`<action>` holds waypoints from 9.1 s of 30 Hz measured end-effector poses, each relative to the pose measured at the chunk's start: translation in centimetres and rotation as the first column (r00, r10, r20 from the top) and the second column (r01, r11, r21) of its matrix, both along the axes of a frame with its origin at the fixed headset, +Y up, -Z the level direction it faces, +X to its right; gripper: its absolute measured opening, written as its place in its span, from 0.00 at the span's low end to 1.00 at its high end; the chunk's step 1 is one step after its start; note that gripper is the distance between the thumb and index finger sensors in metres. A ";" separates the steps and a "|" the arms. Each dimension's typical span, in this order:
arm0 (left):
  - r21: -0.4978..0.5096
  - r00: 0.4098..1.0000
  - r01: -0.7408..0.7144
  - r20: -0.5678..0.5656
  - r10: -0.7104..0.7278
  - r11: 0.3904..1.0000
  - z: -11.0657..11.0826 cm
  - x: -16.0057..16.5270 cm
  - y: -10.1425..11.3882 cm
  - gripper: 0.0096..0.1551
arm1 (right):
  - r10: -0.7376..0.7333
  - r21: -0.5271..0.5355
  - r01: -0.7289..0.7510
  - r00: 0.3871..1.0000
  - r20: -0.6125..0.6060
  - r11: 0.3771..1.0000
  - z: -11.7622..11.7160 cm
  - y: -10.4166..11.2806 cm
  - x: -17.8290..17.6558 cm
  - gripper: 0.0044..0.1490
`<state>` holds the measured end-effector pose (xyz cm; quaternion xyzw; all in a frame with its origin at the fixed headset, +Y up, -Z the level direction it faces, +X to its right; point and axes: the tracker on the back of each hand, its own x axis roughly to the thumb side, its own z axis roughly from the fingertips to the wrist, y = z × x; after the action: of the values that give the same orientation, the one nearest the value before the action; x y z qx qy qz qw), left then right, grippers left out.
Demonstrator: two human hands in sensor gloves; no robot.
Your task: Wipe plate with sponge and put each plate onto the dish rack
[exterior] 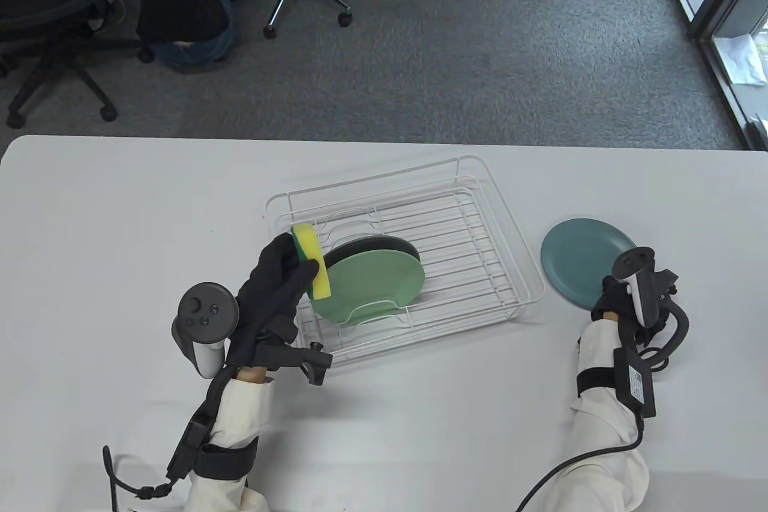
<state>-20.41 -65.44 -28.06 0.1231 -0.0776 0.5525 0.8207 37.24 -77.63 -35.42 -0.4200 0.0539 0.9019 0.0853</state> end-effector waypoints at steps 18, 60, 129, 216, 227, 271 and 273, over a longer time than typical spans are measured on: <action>-0.015 1.000 0.008 -0.001 -0.008 1.000 -0.2 0.3 -0.3 0.45 | -0.301 0.272 0.260 0.946 0.122 0.927 1.8 -1.2 2.0 0.32; 0.223 0.991 0.122 0.026 -0.131 0.967 3.4 2.4 4.1 0.45 | -0.411 0.255 0.959 0.283 -0.867 0.123 6.9 15.4 -13.3 0.38; 0.200 0.439 0.877 0.037 -0.898 0.437 4.5 9.7 2.6 0.45 | -0.347 -0.100 0.932 0.029 -0.937 0.347 8.7 14.3 -22.2 0.41; -0.055 0.965 -0.090 0.241 0.100 0.994 0.7 2.1 0.6 0.47 | -0.433 -0.111 0.992 -0.127 -0.892 -0.063 7.3 12.1 -20.1 0.42; -0.022 0.923 -0.318 0.221 0.315 0.948 1.1 1.6 0.6 0.47 | -0.437 0.029 0.943 0.180 -0.881 0.330 7.3 11.5 -21.4 0.32; -0.064 0.904 -0.315 0.285 0.320 0.947 0.0 2.4 -1.1 0.44 | -0.620 -0.515 0.792 -0.232 -0.749 0.326 6.4 7.1 -27.8 0.26; -0.021 0.913 -0.310 0.272 0.304 0.951 0.2 1.7 -0.3 0.43 | -0.618 -0.499 0.785 -0.195 -0.762 0.367 6.3 7.1 -27.6 0.26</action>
<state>-18.68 -65.76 -27.84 0.0662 -0.1754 0.6850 0.7040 9.65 -70.55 -29.17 0.2552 0.2434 0.7496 0.5601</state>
